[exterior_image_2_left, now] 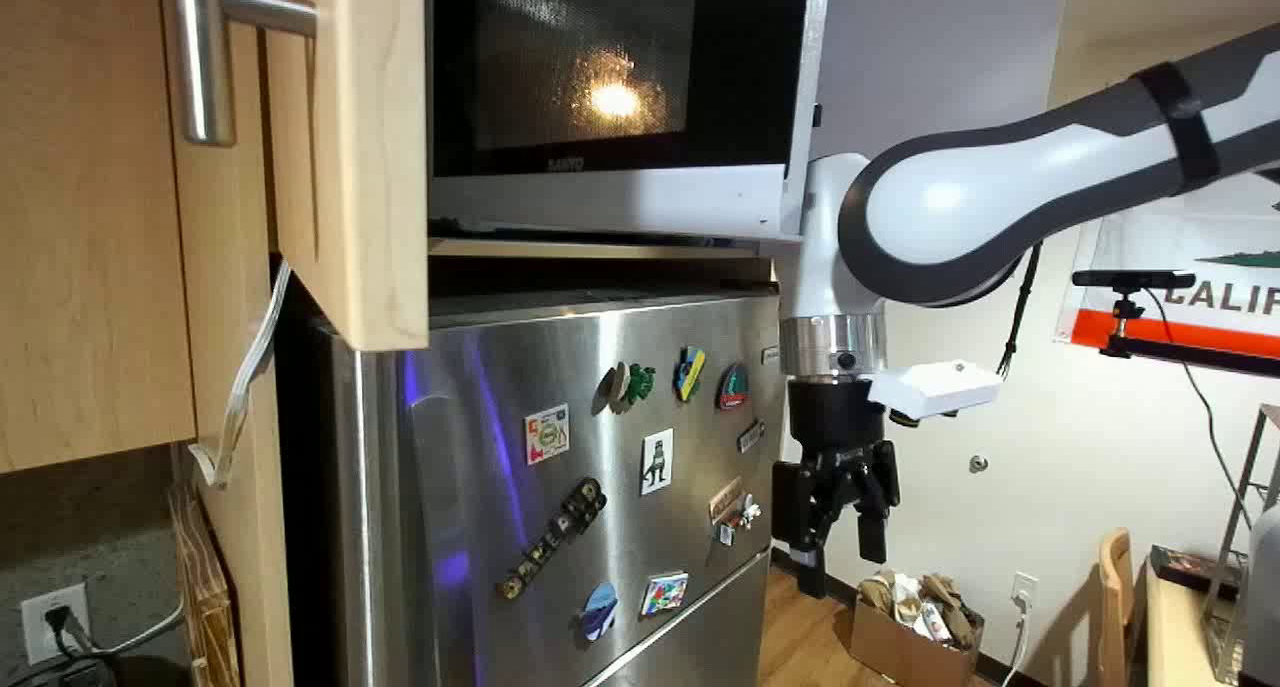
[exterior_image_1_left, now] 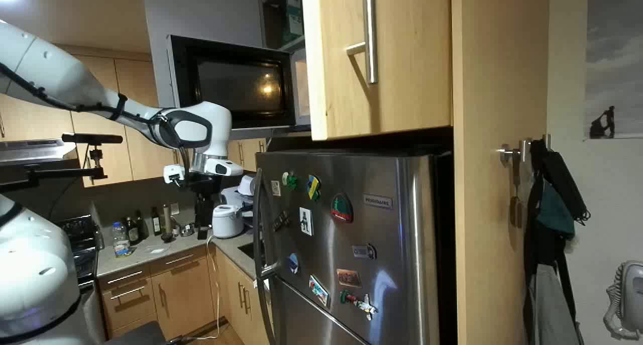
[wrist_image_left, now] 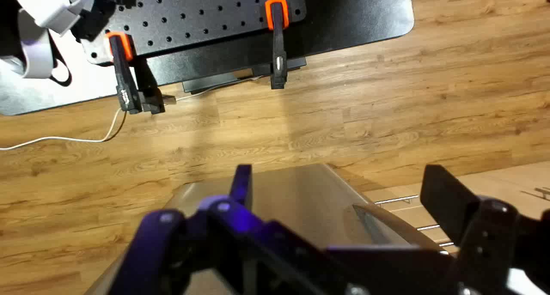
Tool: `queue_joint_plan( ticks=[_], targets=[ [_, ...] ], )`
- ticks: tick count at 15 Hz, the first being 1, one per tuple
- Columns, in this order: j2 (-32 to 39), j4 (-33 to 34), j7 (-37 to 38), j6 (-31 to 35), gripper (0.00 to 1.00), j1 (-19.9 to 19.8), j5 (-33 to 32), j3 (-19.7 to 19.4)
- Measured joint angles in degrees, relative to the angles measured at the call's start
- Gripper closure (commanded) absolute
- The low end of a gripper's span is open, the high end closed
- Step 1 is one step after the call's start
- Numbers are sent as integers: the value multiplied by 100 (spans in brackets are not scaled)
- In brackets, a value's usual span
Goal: Remove the bowl in the microwave
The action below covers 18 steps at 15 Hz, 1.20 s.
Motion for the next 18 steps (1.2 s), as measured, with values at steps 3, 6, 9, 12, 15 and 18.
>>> queue_joint_plan(
  ticks=[3, 6, 9, 12, 15, 18],
  targets=[
    [0, 0, 0, 0, 0, 0, 0, 0],
    [0, 0, 0, 0, 0, 0, 0, 0],
    [0, 0, -83, 31, 0, 18, 290, -40],
    [3, 1, -245, 329, 0, 111, 1267, -181],
    [-4, 3, -263, 779, 0, 182, 2164, -263],
    [-85, 2, -324, 1194, 0, 196, 2918, -360]
  ],
)
